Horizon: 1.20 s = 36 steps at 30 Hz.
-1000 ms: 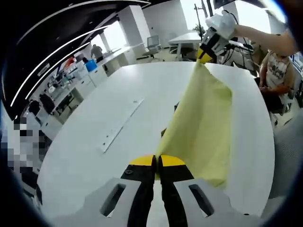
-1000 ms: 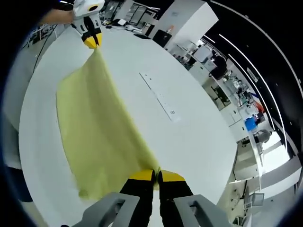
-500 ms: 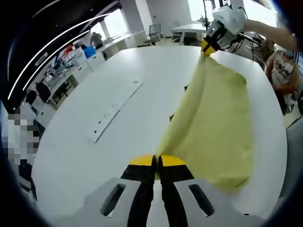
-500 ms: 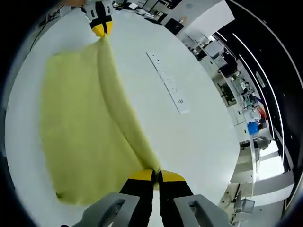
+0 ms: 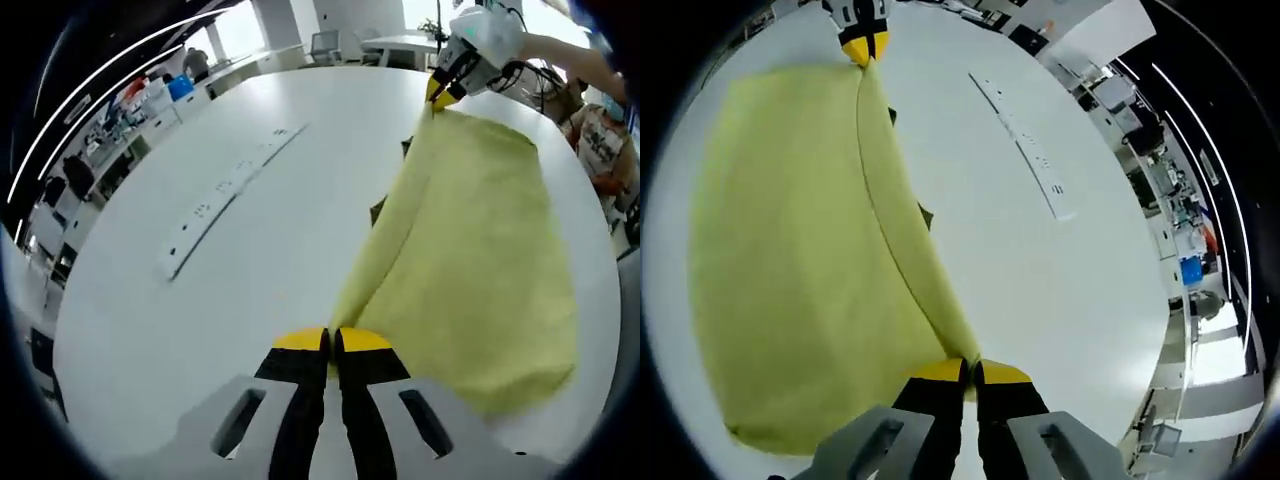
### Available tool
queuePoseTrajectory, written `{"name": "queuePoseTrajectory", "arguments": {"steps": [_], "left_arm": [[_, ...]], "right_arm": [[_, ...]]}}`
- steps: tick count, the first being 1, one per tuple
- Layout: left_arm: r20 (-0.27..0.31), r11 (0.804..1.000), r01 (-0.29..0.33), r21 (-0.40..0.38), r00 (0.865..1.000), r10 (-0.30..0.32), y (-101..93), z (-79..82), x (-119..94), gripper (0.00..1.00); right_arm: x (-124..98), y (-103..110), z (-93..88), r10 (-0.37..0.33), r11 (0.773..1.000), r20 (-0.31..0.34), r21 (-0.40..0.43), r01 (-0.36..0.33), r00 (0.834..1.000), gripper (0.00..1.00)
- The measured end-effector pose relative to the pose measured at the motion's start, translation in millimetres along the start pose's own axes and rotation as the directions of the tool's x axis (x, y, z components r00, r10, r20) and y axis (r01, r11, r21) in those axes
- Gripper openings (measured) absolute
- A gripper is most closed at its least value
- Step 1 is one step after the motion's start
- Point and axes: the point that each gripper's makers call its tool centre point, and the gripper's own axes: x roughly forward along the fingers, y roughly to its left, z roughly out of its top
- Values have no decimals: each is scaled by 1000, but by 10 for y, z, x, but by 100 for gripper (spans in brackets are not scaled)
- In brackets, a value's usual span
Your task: Fold the garment on the visible template until the final outline fits inside the template.
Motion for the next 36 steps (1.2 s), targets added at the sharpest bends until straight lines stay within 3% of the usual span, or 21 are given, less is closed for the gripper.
{"name": "queuePoseTrajectory", "arguments": {"steps": [6,11,15,19,22,24,29,31,33,36], "left_arm": [[-13,1000,-1,19,1000,1,-1,-41,41,1],[-19,999,-17,34,1000,18,41,-54,32,5],[-34,999,-35,37,999,36,78,-82,-17,13],[-24,998,-31,59,999,33,68,-85,-98,16],[-4,995,-11,103,1000,12,25,-70,-151,15],[-1,993,-5,117,1000,5,-1,-82,-161,16],[-13,990,12,143,1000,-11,-57,-147,-151,15],[-52,982,-12,190,998,23,-21,-214,-140,15],[-41,968,-13,250,999,24,-35,-185,-112,13],[-35,968,-37,247,998,47,11,-143,-87,6]], "right_arm": [[86,64,-38,18,999,15,31,-19,1000,0],[69,22,-24,18,995,81,95,-25,997,2],[1,-25,-64,11,983,124,181,-33,992,14],[-98,50,26,59,974,218,201,-104,974,21],[-101,31,3,41,982,216,174,-80,976,24],[-64,18,-21,34,989,201,132,-61,979,22],[-14,28,-10,40,990,204,122,-66,978,17],[-3,35,-14,40,991,198,118,-64,979,16],[21,21,-34,26,992,188,118,-49,982,12],[43,24,-58,25,991,173,123,-47,985,6]]}}
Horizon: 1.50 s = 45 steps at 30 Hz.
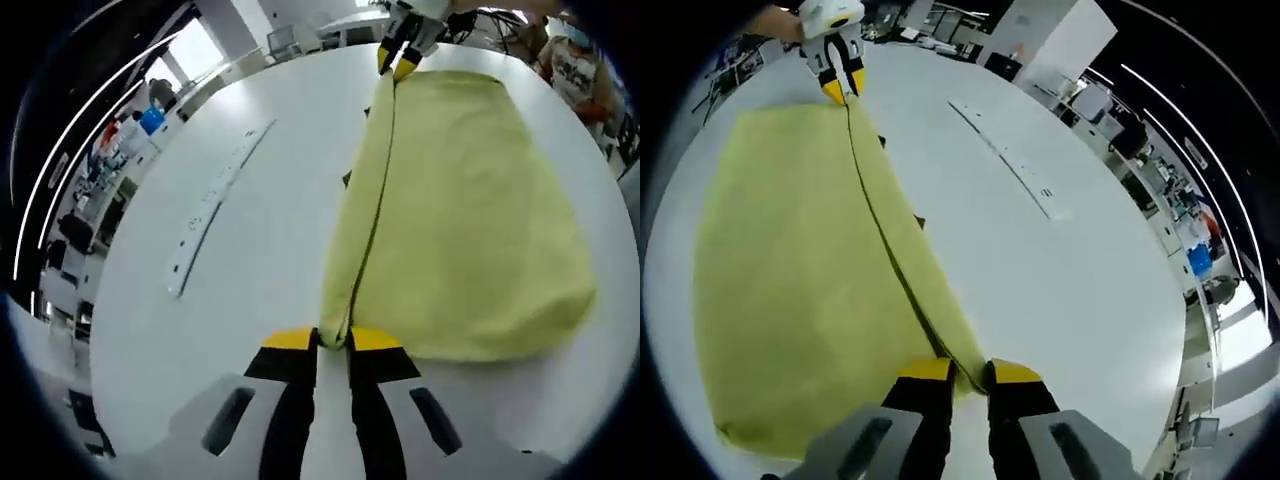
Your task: Fold the garment on the visible template until the final outline fits inside the template.
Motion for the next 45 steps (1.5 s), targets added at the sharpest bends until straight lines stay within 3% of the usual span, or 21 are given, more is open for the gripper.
{"name": "queuePoseTrajectory", "arguments": {"steps": [3,4,8,10,11,15,18,19,20,21,22,24,28,31,32,34,39,45], "left_arm": [[26,999,-7,-50,1000,8,52,45,20,1],[30,992,21,-125,999,-17,23,30,39,0],[44,987,13,-162,999,-6,71,26,14,0],[54,978,12,-211,999,-1,95,24,-20,0],[64,965,-6,-263,998,23,132,20,-36,0],[79,914,11,-405,997,23,152,4,-25,0],[81,922,0,-388,996,35,162,14,-8,2],[72,896,-17,-445,996,55,183,-5,-4,2],[112,865,13,-501,992,50,186,46,10,2],[96,851,-9,-525,993,70,222,16,13,3],[54,854,-57,-517,994,99,272,-46,3,6],[34,883,-86,-461,993,114,295,-64,-3,12],[58,855,-71,-514,991,118,282,-20,-42,24],[56,857,-74,-510,991,119,251,-12,-97,33],[62,852,-74,-518,990,124,242,-1,-131,36],[84,846,-56,-530,990,118,205,29,-168,43],[128,855,-2,-519,989,80,2,76,-305,64],[157,861,29,-508,986,60,-209,77,-492,75]], "right_arm": [[9,-16,-20,-6,1000,-8,23,6,1000,0],[4,-27,-24,-5,999,-11,45,6,1000,0],[-31,-94,22,-20,996,13,88,19,1000,0],[-42,-127,43,-33,988,31,155,27,999,0],[-38,-143,41,-37,985,31,168,31,999,0],[7,-197,57,-63,969,37,239,52,997,0],[41,-246,112,-100,950,66,304,76,993,7],[50,-223,114,-84,938,64,343,57,994,11],[57,-247,118,-93,910,66,410,58,994,17],[58,-266,130,-100,901,76,430,57,992,21],[54,-267,126,-98,895,76,443,54,992,26],[46,-243,98,-87,897,64,440,51,994,31],[7,-174,29,-63,899,39,437,39,997,33],[-53,-129,18,-39,878,38,478,17,999,40],[-82,-89,83,-22,857,79,514,-22,997,44],[-137,-54,164,-7,854,126,516,-59,992,53],[-321,81,246,28,852,154,513,-104,988,66],[-521,232,272,41,848,161,516,-119,986,72]]}}
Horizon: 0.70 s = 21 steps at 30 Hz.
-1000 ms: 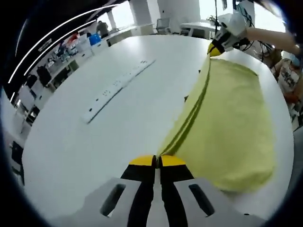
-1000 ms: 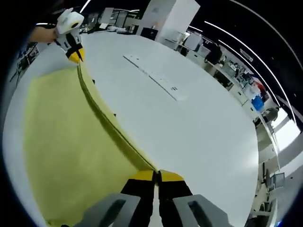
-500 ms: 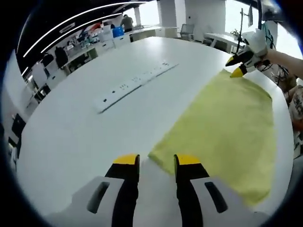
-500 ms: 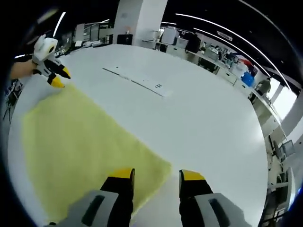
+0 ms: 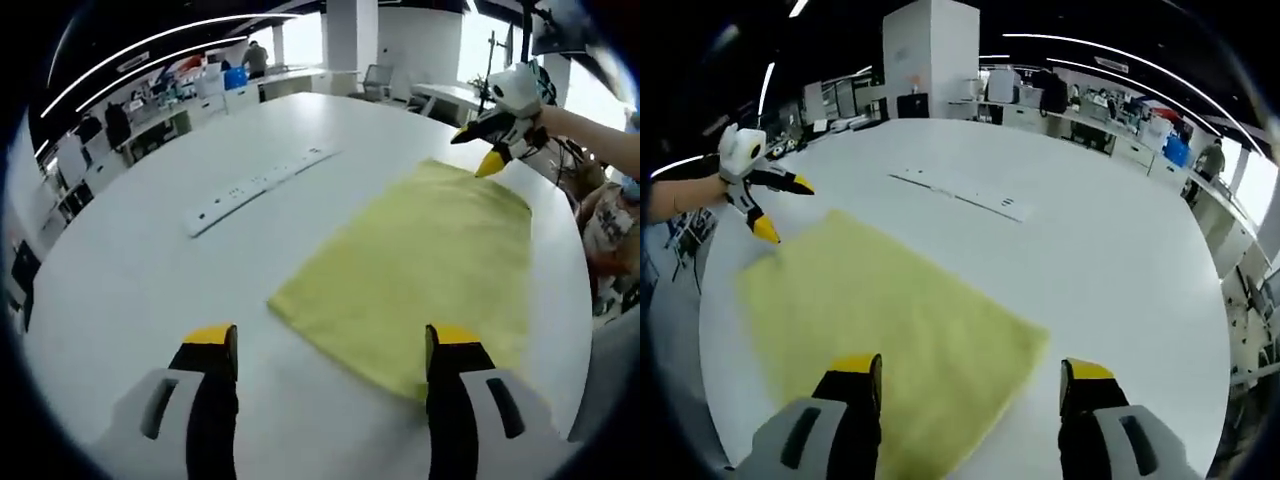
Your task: Fold the garment on the visible template until the final outline fits inside the template.
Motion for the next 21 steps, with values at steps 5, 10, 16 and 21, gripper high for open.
{"name": "queuePoseTrajectory", "arguments": {"steps": [5,10,16,21], "left_arm": [[29,999,30,-28,999,-29,-227,-73,-214,76],[50,998,46,-49,998,-44,-439,-160,-371,76],[65,998,35,-46,997,-32,-595,-244,-499,74],[68,999,23,-28,997,-21,-693,-328,-555,70]], "right_arm": [[-203,181,-84,10,1000,-3,-17,-10,1000,72],[-375,290,-179,1,999,-14,-46,-1,1000,71],[-542,365,-252,-32,998,2,-53,32,999,64],[-645,478,-364,-36,998,0,-52,36,999,62]]}}
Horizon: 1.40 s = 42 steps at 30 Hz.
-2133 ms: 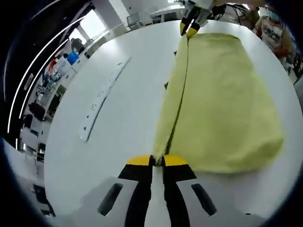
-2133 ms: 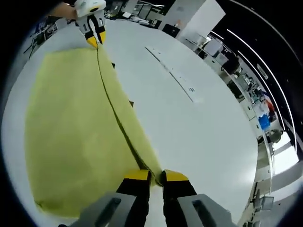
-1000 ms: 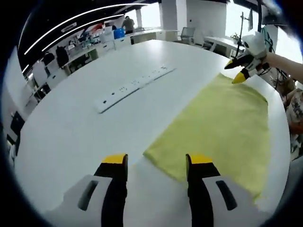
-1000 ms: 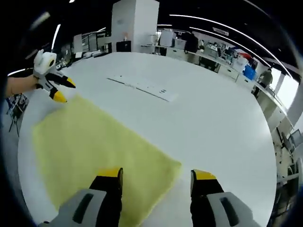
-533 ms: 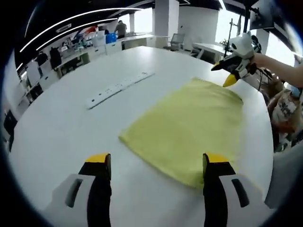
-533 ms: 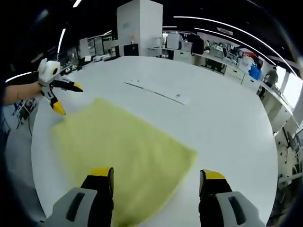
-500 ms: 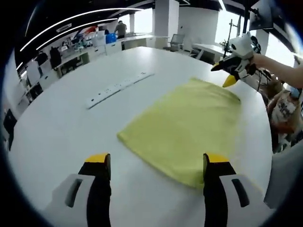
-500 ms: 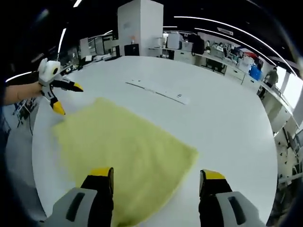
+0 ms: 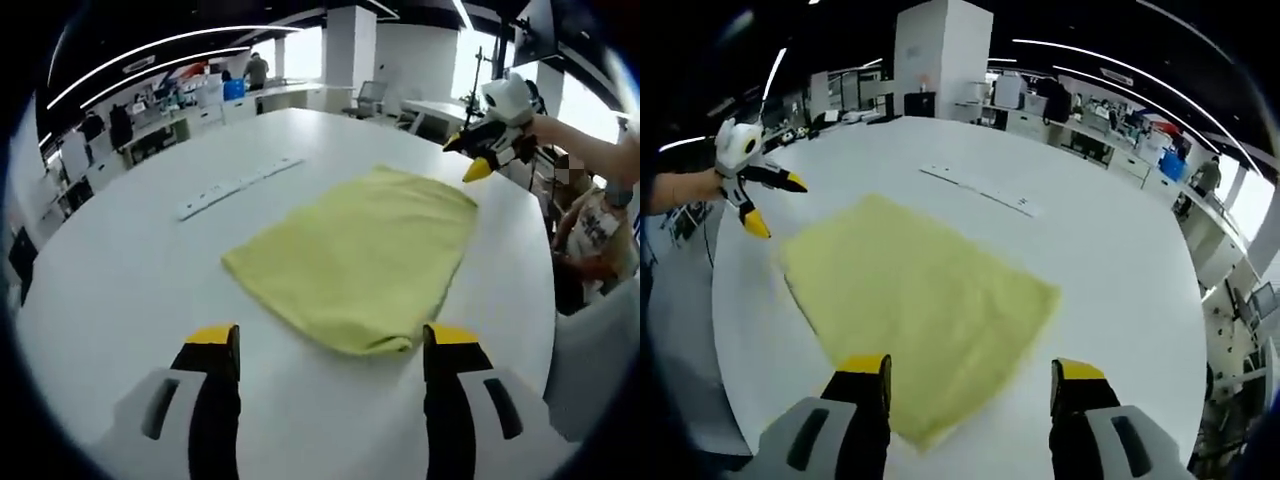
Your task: Fold the garment on the visible template until the final outline fits inside the template.
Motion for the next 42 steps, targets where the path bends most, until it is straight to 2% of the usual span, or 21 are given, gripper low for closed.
{"name": "queuePoseTrajectory", "arguments": {"steps": [5,7,9,11,12,14,17,18,23,30,36,42], "left_arm": [[-13,1000,15,-26,1000,-15,-141,-109,-37,66],[2,999,8,-33,1000,-8,-192,-139,-57,63],[16,999,-4,-51,1000,5,-237,-169,-63,56],[9,999,-9,-39,1000,9,-289,-209,-65,49],[23,999,-16,-40,1000,17,-303,-202,-62,47],[42,999,-21,-48,999,23,-317,-174,-55,45],[64,997,-20,-73,998,24,-356,-135,-30,41],[74,997,-19,-73,997,25,-375,-124,-15,38],[60,997,-21,-77,998,26,-438,-180,57,31],[63,988,-53,-143,996,63,-444,-260,133,26],[60,986,-34,-161,997,44,-503,-295,199,23],[92,985,-29,-172,995,45,-493,-228,198,16]], "right_arm": [[-69,133,-159,15,1000,-13,23,-14,1000,61],[-99,175,-216,10,1000,-13,28,-9,1000,60],[-117,190,-263,-13,998,-7,53,13,1000,56],[-136,211,-316,-38,998,-4,43,38,999,51],[-150,201,-356,-63,997,-8,44,64,998,48],[-153,220,-415,-70,996,-10,46,71,997,45],[-144,323,-518,-35,993,-17,113,36,999,41],[-135,324,-559,-46,989,-20,140,48,999,41],[-102,347,-693,-76,989,-46,122,81,996,35],[-53,376,-671,-134,983,-24,123,136,991,20],[14,373,-663,-161,976,-34,145,164,986,17],[47,335,-710,-195,964,-56,174,202,979,12]]}}
